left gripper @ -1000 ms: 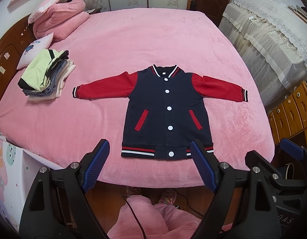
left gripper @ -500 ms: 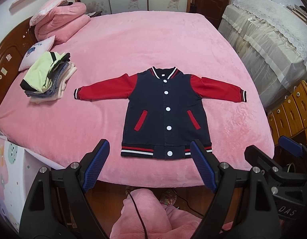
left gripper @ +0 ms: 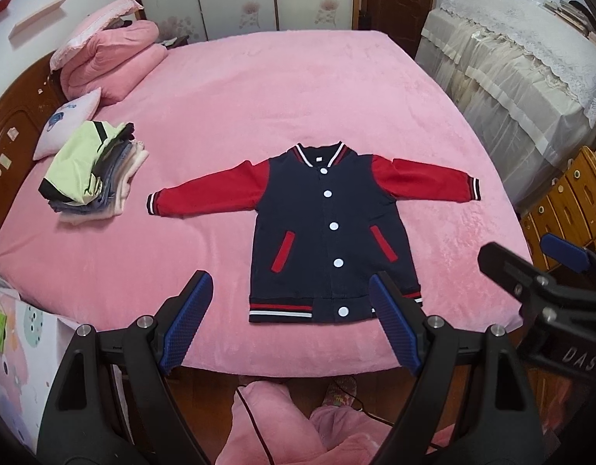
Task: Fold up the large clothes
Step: 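Move the left tool to the red sleeve cuff and grasp it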
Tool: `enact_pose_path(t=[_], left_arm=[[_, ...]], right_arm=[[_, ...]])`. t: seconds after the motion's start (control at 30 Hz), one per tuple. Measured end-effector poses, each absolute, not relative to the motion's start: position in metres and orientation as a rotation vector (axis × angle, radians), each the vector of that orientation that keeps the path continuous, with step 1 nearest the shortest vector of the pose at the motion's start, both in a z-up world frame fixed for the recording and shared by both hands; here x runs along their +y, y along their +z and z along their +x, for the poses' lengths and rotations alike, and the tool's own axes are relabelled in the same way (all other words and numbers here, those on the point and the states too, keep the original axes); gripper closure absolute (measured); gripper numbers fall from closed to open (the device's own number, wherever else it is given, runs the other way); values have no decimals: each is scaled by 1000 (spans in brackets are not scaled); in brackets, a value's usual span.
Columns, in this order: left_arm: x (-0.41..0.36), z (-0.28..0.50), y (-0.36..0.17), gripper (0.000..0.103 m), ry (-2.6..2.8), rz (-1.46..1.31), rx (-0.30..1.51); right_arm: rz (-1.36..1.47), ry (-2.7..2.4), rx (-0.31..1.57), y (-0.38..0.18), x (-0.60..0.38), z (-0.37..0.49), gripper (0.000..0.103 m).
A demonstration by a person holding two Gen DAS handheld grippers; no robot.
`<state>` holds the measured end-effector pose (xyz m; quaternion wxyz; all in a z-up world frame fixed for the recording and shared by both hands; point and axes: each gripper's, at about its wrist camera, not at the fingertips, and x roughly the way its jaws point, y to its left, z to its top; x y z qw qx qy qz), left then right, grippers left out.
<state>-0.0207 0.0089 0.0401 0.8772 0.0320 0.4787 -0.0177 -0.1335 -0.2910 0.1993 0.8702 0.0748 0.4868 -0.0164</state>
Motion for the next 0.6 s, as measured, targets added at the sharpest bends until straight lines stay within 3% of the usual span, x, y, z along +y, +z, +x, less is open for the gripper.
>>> enact_pose_path(t=[0.33, 0.6], left_arm=[[85, 38, 11, 22, -89, 30, 1118], [191, 127, -23, 21, -116, -74, 1277]], right_arm=[[236, -30, 1100, 177, -236, -62, 0], [241, -61, 1191, 139, -146, 33, 0]])
